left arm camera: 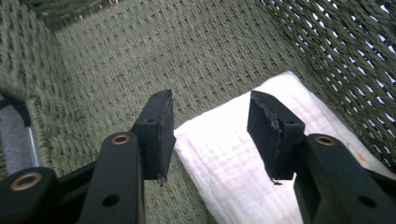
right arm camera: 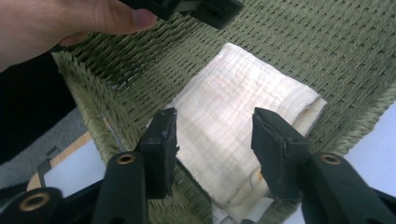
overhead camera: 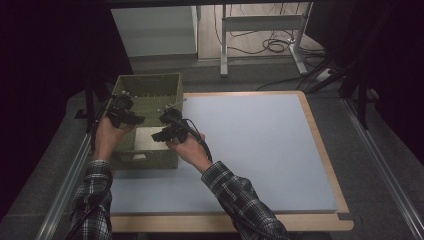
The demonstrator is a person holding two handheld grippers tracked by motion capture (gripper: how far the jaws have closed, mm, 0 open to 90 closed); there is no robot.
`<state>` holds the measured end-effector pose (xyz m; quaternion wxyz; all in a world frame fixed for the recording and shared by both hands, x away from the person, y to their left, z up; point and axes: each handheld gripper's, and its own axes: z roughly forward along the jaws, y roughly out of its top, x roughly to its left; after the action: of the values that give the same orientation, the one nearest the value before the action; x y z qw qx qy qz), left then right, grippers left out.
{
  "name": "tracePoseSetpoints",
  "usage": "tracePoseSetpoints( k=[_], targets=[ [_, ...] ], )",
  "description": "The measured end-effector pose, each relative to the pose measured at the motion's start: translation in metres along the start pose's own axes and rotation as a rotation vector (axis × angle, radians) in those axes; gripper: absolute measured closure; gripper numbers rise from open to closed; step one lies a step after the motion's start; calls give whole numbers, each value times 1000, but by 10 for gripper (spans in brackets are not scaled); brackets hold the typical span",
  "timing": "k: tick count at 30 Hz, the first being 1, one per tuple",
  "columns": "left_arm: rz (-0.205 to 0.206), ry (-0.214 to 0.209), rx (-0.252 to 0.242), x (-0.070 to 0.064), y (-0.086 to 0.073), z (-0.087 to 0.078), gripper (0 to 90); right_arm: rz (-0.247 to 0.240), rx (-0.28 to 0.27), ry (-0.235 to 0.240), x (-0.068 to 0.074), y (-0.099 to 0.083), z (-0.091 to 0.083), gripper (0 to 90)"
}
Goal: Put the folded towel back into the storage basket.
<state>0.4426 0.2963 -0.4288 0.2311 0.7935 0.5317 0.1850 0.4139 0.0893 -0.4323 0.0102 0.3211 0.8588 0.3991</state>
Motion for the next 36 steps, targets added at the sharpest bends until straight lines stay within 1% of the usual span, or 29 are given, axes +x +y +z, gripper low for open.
tracePoseSetpoints(
  k=[1,3,5,7,12,15,20,25,28,31,33,36],
  targets=[
    [-5,-13,6,0,0,0,489,-13,1,-4,1,0,-2,488],
    [-11,-25,9,-1,1,0,473,-42,-5,-10,3,0,-5,466],
    [-26,-47,19,-2,2,-1,441,-67,-3,-15,3,0,-8,440],
    [-34,-55,21,-3,3,-2,409,-91,-4,-24,4,0,-13,411],
    [-44,-84,24,-6,5,-4,350,-121,-21,-30,1,-1,-27,358],
    [-39,-96,32,-10,6,-3,306,-128,-33,-34,-3,-3,-35,334],
    [-25,-117,45,-19,11,0,267,-123,-48,-45,-13,-10,-49,299],
    [-31,-138,31,-28,20,-1,224,-118,-62,-53,-24,-20,-59,270],
    [-33,-157,29,-32,24,-1,204,-129,-58,-59,-29,-28,-64,249],
    [-27,-173,51,-36,27,0,185,-142,-48,-69,-33,-39,-67,236],
    [-23,-179,63,-38,29,0,176,-142,-41,-67,-36,-46,-69,229],
    [-29,-189,65,-40,32,-2,165,-136,-43,-72,-43,-56,-74,219]
  ],
)
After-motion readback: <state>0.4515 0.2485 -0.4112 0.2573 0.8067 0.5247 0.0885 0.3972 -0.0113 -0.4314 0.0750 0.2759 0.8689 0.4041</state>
